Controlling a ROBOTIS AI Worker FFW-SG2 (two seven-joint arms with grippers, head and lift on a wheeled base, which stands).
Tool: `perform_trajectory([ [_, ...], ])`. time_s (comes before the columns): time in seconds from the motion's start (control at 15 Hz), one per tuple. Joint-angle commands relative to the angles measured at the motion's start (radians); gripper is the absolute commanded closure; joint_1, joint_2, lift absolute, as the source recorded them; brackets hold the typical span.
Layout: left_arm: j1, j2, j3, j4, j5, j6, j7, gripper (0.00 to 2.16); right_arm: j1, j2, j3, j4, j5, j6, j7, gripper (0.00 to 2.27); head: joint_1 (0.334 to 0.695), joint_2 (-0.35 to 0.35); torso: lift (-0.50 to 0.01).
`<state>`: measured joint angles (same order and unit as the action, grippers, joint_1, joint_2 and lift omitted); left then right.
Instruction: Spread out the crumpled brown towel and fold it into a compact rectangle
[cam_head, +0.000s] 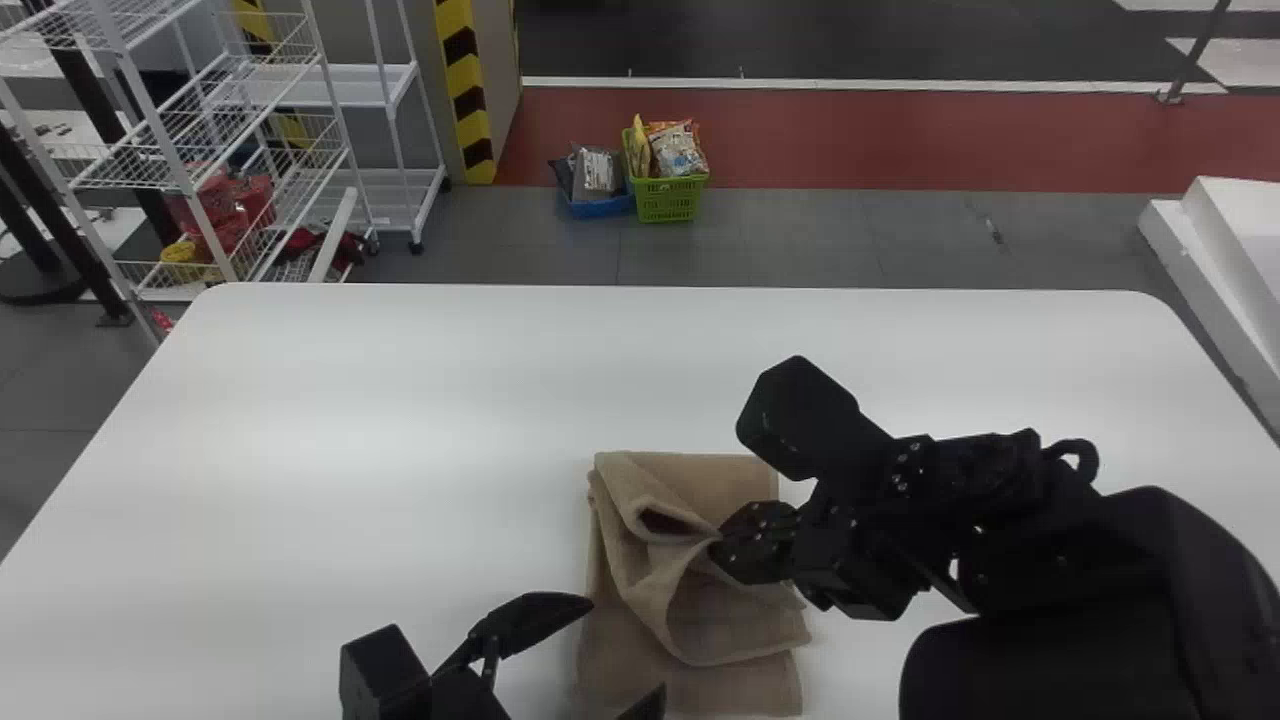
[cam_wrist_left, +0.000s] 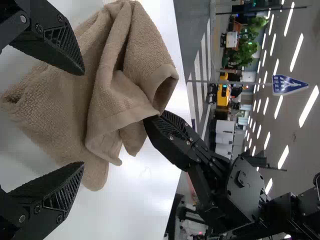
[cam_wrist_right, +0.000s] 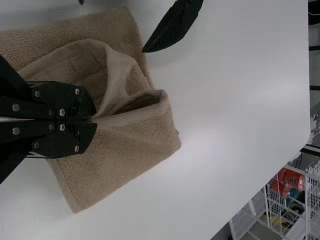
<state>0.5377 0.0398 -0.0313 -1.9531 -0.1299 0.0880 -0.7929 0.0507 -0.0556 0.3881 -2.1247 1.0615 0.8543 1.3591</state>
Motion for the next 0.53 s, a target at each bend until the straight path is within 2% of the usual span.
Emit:
perform_trajectory([
  [0.0, -0.004, 0.005, -0.018, 0.005, -0.027, -0.003, 0.026, 0.21, 0.006, -0.003, -0.002, -0.021, -0.002, -0.002, 0.008, 1.42, 0.695, 0.023, -0.127],
  [0.2, -0.005, 0.017, -0.042, 0.016, -0.085, -0.040, 0.087, 0.21, 0.026, -0.016, 0.000, -0.061, -0.003, 0.004, 0.008, 1.42, 0.695, 0.021, -0.127],
  [0.47, -0.005, 0.022, -0.056, 0.022, -0.111, -0.043, 0.126, 0.21, 0.041, -0.029, 0.006, -0.075, 0.008, 0.001, 0.008, 1.42, 0.695, 0.014, -0.127],
])
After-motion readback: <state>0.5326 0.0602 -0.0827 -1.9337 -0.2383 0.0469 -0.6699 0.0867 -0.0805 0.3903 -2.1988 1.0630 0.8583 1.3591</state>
